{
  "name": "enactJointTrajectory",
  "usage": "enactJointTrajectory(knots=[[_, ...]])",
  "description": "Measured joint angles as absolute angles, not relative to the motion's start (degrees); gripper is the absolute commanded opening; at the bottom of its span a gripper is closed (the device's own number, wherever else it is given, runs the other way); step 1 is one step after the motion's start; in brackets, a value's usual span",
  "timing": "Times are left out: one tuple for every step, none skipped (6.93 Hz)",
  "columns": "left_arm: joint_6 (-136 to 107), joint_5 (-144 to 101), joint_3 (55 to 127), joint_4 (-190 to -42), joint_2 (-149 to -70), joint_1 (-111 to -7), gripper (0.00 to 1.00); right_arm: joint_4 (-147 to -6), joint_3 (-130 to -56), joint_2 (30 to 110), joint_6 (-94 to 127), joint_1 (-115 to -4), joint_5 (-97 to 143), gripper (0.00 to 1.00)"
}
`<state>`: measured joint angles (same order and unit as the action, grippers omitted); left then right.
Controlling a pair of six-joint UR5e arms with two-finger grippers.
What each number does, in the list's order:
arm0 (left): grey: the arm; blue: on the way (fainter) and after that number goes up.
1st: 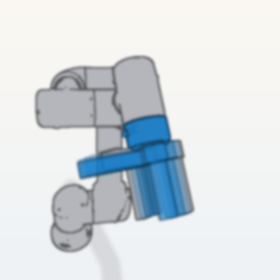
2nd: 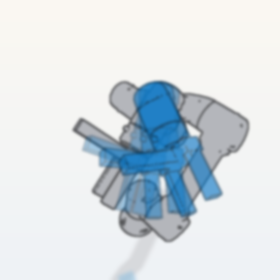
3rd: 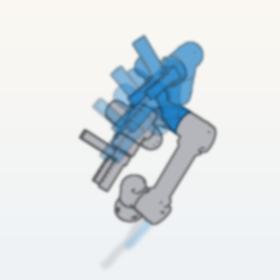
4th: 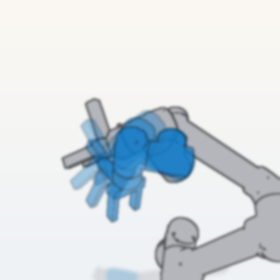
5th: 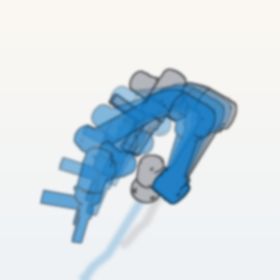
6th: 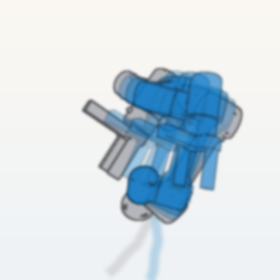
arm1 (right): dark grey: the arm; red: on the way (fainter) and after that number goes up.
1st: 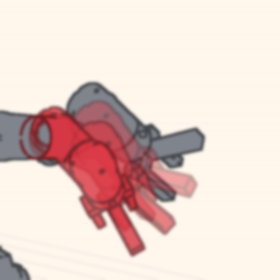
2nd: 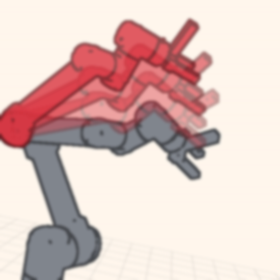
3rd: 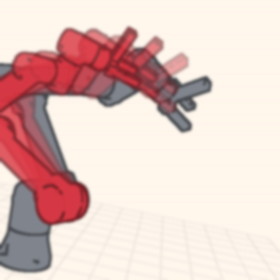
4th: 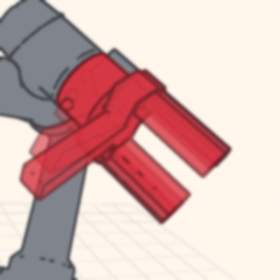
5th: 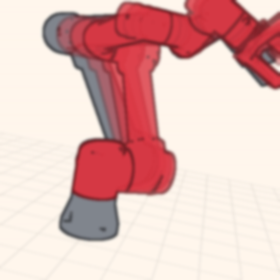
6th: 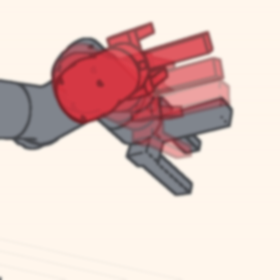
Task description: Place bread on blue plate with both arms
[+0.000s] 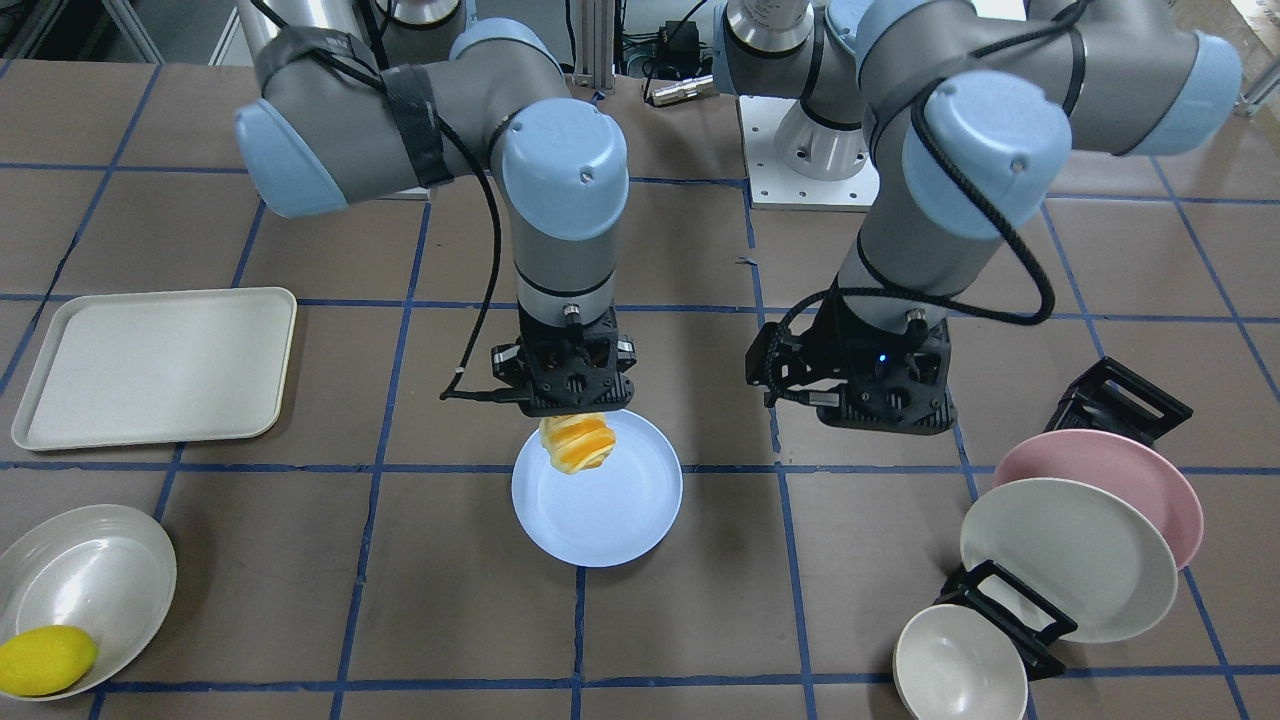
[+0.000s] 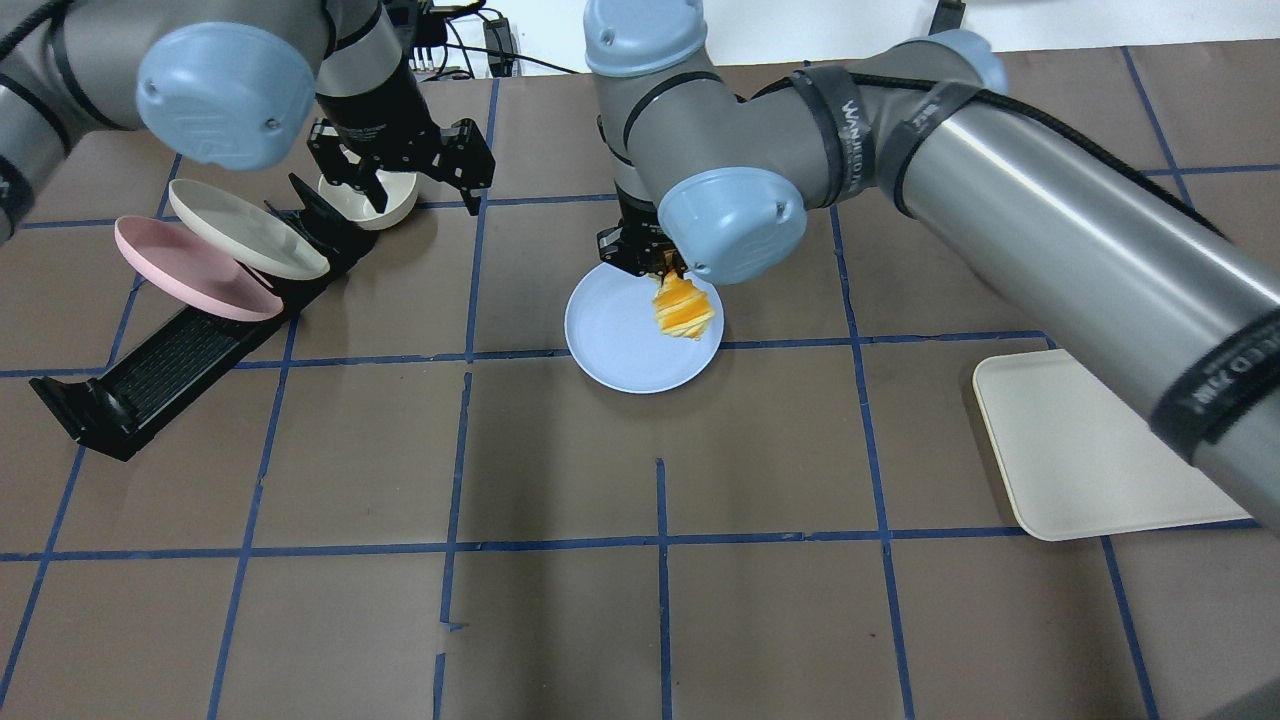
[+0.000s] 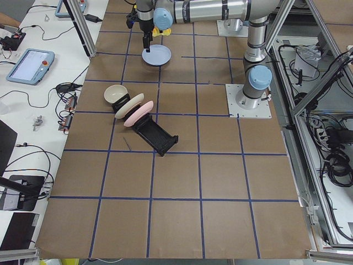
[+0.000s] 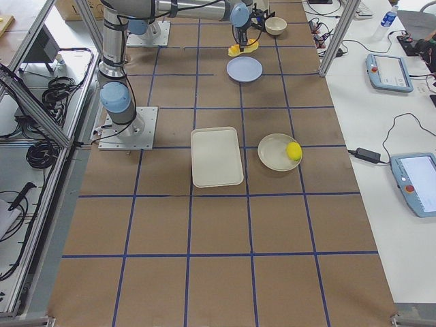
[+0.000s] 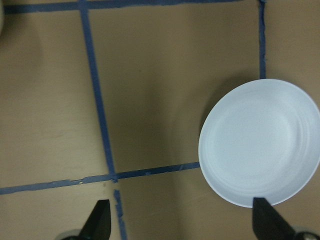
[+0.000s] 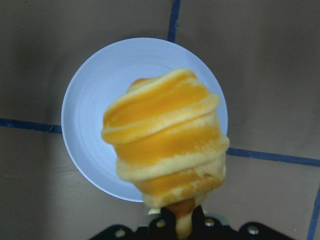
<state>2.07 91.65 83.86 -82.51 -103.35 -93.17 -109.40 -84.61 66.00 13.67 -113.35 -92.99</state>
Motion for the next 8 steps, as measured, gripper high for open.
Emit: enactJointTrajectory(knots=[[2.3, 92.8, 85.1, -83.2, -100.8, -93.2, 1.00, -111.6, -84.6, 63.3, 11.9, -114.6, -92.8, 0.09], [3.5, 93.2, 87.0, -83.7, -98.6, -93.1, 1.00, -112.9, -84.6, 61.3, 9.0, -115.3, -92.5, 0.09], [5.4, 93.2, 89.7, -83.7, -96.2, -92.8, 1.00, -113.4, -84.7, 60.0, 5.5, -115.5, -92.4, 0.09], [6.1, 92.8, 92.7, -83.6, -93.4, -92.5, 1.00, -113.6, -84.8, 59.4, 2.1, -115.6, -92.3, 0.09], [5.9, 92.3, 94.2, -83.3, -91.6, -92.4, 1.00, -113.6, -84.9, 59.0, -0.4, -115.6, -92.4, 0.09], [5.6, 91.9, 93.6, -83.4, -91.3, -92.2, 1.00, -113.8, -84.9, 58.7, -2.7, -115.5, -92.4, 0.09], [4.4, 91.8, 92.5, -83.8, -92.0, -92.2, 1.00, -114.6, -85.0, 58.2, -4.5, -115.5, -92.4, 0.09], [2.3, 91.9, 91.8, -84.1, -92.7, -92.4, 1.00, -116.3, -85.0, 57.5, -6.8, -115.5, -92.4, 0.09]])
